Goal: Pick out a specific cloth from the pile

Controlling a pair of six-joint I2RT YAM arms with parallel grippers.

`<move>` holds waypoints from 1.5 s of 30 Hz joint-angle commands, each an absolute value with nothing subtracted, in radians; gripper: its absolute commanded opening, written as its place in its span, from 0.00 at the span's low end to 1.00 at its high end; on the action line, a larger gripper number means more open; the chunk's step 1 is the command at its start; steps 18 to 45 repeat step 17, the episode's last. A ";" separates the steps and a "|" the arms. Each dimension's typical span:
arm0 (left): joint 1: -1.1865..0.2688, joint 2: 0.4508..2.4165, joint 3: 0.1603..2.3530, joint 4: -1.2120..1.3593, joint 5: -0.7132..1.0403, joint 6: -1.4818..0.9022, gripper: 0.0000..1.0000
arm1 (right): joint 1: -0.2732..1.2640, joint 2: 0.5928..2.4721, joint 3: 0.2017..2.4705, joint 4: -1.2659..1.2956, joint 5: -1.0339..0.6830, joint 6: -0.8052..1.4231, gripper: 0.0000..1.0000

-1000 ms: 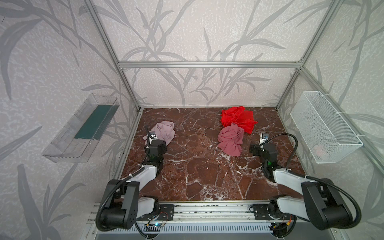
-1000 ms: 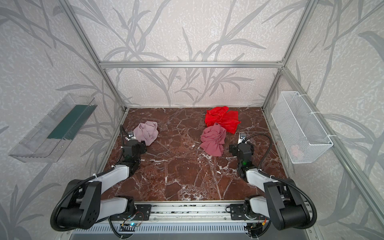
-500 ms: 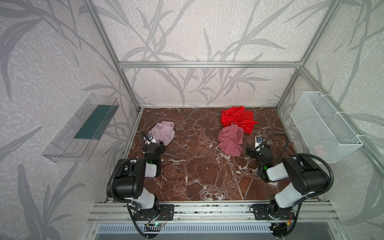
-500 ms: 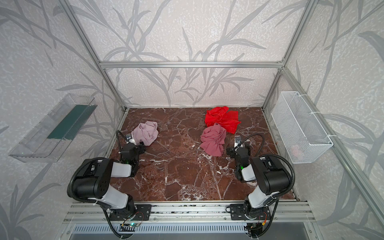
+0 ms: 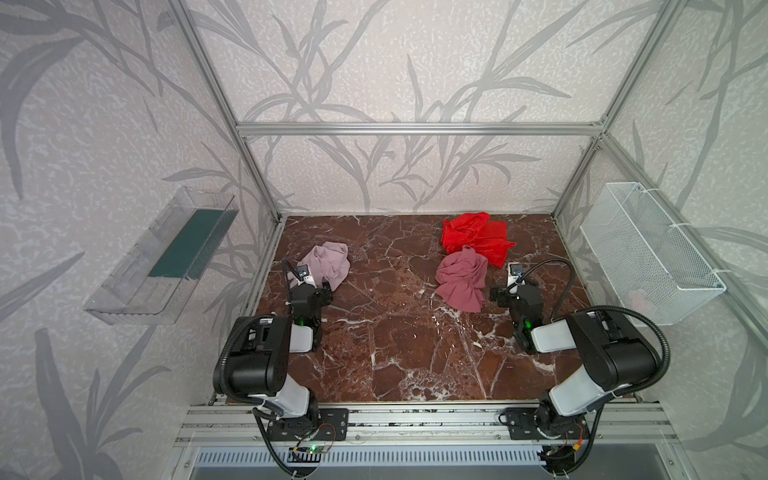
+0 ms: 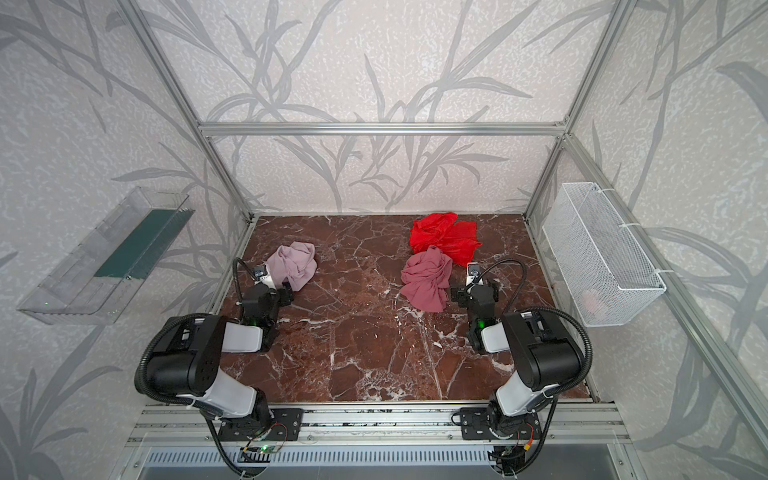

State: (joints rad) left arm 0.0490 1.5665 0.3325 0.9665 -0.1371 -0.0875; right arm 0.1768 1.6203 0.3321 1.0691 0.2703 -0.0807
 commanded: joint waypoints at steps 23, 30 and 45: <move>0.052 1.565 0.348 0.996 -0.127 -0.074 0.77 | 0.181 1.606 0.342 1.077 0.284 -0.094 0.99; 0.052 1.565 0.348 0.996 -0.127 -0.074 0.77 | 0.181 1.606 0.342 1.077 0.284 -0.094 0.99; 0.052 1.565 0.348 0.996 -0.127 -0.074 0.77 | 0.181 1.606 0.342 1.077 0.284 -0.094 0.99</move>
